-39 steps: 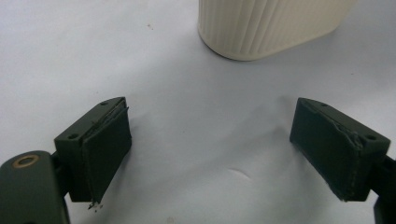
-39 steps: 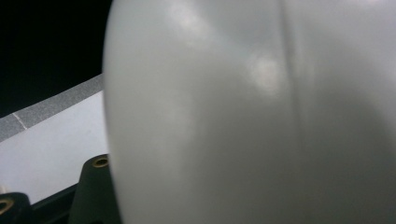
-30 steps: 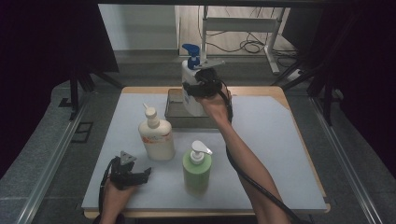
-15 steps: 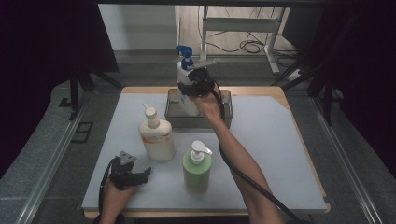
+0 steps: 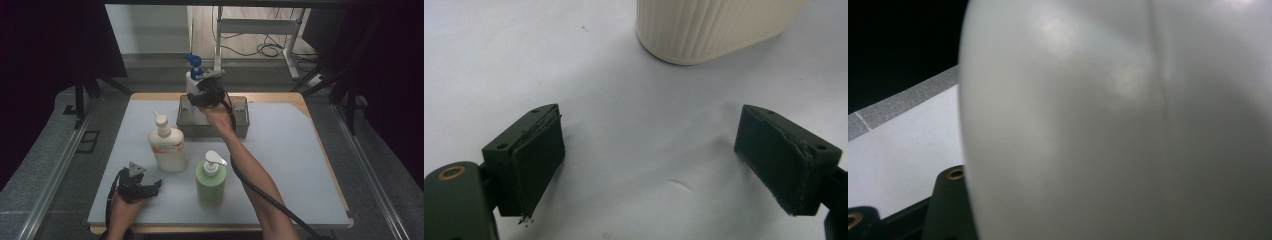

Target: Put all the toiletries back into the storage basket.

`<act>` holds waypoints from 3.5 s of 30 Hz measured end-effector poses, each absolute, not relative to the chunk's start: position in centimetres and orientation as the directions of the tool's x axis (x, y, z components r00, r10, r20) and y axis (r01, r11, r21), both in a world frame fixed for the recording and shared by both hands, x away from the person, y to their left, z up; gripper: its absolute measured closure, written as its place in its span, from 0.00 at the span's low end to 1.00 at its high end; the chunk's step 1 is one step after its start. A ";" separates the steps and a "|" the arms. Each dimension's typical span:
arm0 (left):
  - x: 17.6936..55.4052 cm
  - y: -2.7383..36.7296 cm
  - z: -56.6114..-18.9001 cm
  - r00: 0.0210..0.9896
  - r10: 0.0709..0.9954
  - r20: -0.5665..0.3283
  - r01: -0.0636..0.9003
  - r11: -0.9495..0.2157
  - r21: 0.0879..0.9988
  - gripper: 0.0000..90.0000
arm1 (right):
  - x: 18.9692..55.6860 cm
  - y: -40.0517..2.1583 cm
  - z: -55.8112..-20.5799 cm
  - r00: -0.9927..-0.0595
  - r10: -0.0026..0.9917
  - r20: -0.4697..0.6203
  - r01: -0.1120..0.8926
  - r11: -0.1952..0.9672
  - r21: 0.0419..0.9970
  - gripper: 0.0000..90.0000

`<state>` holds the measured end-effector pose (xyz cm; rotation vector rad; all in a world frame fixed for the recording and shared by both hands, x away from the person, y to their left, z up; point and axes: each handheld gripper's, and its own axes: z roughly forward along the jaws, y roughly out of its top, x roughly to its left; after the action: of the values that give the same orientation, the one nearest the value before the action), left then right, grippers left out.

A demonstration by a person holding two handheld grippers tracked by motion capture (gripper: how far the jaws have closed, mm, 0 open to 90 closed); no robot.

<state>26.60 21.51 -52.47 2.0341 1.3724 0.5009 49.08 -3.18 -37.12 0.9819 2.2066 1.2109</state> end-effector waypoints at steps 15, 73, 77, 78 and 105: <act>26.6 21.5 -52.5 0.387 0.922 -0.034 0.683 -0.262 0.682 0.13 | 49.3 -3.0 -39.1 -0.646 0.763 -0.024 0.410 0.374 0.832 0.42; 26.6 21.5 -52.5 0.387 0.921 -0.031 0.684 -0.264 0.680 0.13 | 47.9 -6.2 -42.4 -0.739 0.672 0.037 0.446 0.448 0.775 0.19; 26.6 21.5 -52.5 0.388 0.921 -0.031 0.684 -0.265 0.679 0.13 | 47.7 -7.2 -42.7 -0.735 0.676 0.043 0.454 0.444 0.772 0.28; 26.6 21.5 -52.5 0.387 0.922 -0.032 0.684 -0.263 0.680 0.13 | 47.6 -7.5 -42.7 -0.733 0.679 0.048 0.459 0.440 0.772 0.32; 26.6 21.5 -52.5 0.386 0.922 -0.033 0.684 -0.262 0.681 0.13 | 49.6 -9.6 -44.8 -0.637 0.765 0.097 0.575 0.388 0.720 1.00</act>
<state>26.62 21.51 -52.47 2.0346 1.3727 0.5010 49.55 -9.64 -44.84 1.1842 2.3977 1.0913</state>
